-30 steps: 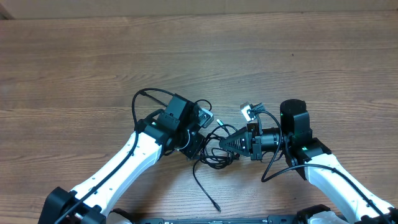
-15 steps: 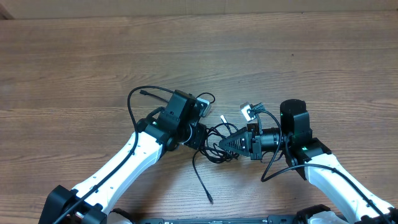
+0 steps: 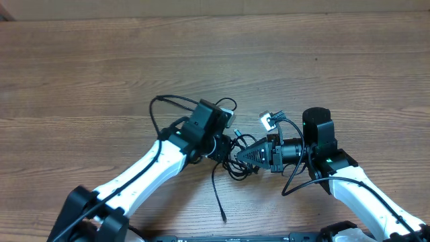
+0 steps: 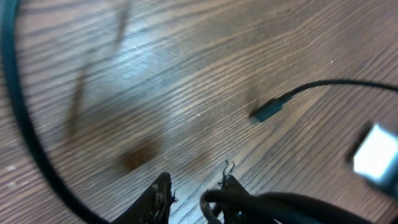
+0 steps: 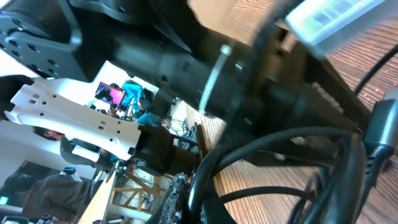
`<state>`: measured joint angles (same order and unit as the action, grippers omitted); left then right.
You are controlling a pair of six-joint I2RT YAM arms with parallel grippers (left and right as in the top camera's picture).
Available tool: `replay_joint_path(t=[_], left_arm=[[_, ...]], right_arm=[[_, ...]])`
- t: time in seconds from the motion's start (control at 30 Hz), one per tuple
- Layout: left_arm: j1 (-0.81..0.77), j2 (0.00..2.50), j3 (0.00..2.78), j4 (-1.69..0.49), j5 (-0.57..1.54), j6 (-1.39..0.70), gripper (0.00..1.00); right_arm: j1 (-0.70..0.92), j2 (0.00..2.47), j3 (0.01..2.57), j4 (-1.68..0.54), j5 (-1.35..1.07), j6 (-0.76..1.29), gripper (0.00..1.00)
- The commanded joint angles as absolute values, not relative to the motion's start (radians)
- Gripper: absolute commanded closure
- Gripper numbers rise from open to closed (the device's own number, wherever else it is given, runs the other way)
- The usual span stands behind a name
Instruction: Untangle cables
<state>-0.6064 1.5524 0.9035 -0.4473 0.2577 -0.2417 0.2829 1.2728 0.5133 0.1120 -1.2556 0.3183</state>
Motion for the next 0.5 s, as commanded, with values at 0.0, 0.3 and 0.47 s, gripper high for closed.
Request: replay_joint_path(t=[0.0,0.3,0.47], left_arm=[[-0.623,1.59,0.898,-0.426,0.282,-0.255,0.74],[-0.601,1.613,0.899,-0.405,0.178,-0.257,0.96],[-0.516,1.557,0.9,-0.455,0.104,-0.315,0.96]], right_arm=[[0.28,1.27,0.517,0.117,-1.286,0.318,0.96],[0.28,1.27,0.517,0.112,-1.287,0.318,0.96],[0.28,1.27,0.517,-0.032,-1.098,0.317,0.94]])
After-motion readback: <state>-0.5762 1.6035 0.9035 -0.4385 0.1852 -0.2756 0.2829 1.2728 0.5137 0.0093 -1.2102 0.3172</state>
